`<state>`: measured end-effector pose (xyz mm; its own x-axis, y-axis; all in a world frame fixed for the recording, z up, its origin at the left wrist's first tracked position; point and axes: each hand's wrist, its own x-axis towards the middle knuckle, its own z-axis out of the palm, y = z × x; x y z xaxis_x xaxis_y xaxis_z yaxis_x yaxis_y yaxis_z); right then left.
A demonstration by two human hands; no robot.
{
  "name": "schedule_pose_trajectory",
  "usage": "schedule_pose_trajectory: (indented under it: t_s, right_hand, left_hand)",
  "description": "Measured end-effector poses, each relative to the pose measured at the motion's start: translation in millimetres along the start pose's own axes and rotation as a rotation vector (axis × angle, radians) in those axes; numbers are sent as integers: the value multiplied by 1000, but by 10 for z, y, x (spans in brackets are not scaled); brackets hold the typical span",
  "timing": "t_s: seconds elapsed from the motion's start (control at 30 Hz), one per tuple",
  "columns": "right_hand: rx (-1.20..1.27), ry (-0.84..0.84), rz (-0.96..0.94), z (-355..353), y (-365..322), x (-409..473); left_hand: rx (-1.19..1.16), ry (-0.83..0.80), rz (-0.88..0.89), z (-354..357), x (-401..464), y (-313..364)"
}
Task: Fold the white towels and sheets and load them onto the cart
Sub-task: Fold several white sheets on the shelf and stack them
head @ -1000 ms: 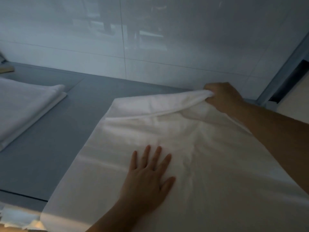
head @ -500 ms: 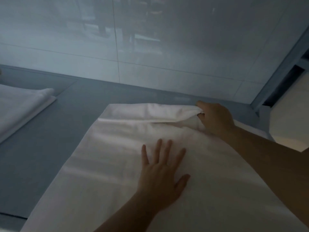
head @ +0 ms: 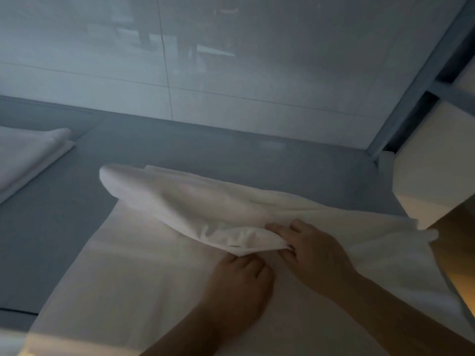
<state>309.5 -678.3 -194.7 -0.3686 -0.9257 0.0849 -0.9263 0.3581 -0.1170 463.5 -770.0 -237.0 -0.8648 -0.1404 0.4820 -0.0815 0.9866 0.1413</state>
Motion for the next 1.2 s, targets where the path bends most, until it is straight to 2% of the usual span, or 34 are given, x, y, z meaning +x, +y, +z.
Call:
schedule_pose_trajectory:
  t_s: [0.07,0.1,0.17,0.23,0.27,0.33,0.4,0.47,0.6,0.73,0.87,0.97,1.07,1.2]
  right_hand:
    - [21,-37,26,105,36,1]
    - [1,-56,-6,139,45,-7]
    - [-5,-145,-110,104,63,-12]
    - [178,-257,-186,-67,88,28]
    - [315,-268,-151,-158,122,99]
    - [426,-67,-28,-277,253,374]
    - [279,62,52,-295,370,715]
    - [183,-40,67,-239,400,1003]
    - [288,-323,120,-126,380,1347]
    - [312,-511,285,-191,388,1506]
    - [190,-676,221,-401,391,1511]
    - [203,-721,227,-498,351,1509]
    - [453,-783,347,-471,351,1489]
    - [607,-802,323,-464,394,1450]
  left_hand:
    - [8,63,146,-77,-74,49]
    - [6,122,153,-107,-59,55]
    - [9,163,-2,-168,67,40]
    - [56,68,-205,-202,232,-29]
    - [91,-26,-278,-196,292,-76]
    - [145,-185,-354,-82,320,-174]
    - [138,-249,-387,94,253,-239]
    - [123,-288,-407,187,193,-259]
    - [119,-310,-428,209,171,-243]
    - [113,-265,-418,216,172,-237]
    - [106,-252,-424,216,165,-242]
    - [108,-241,-424,218,168,-243]
    - [107,-242,-418,216,163,-239]
    - [105,-249,-423,204,167,-228]
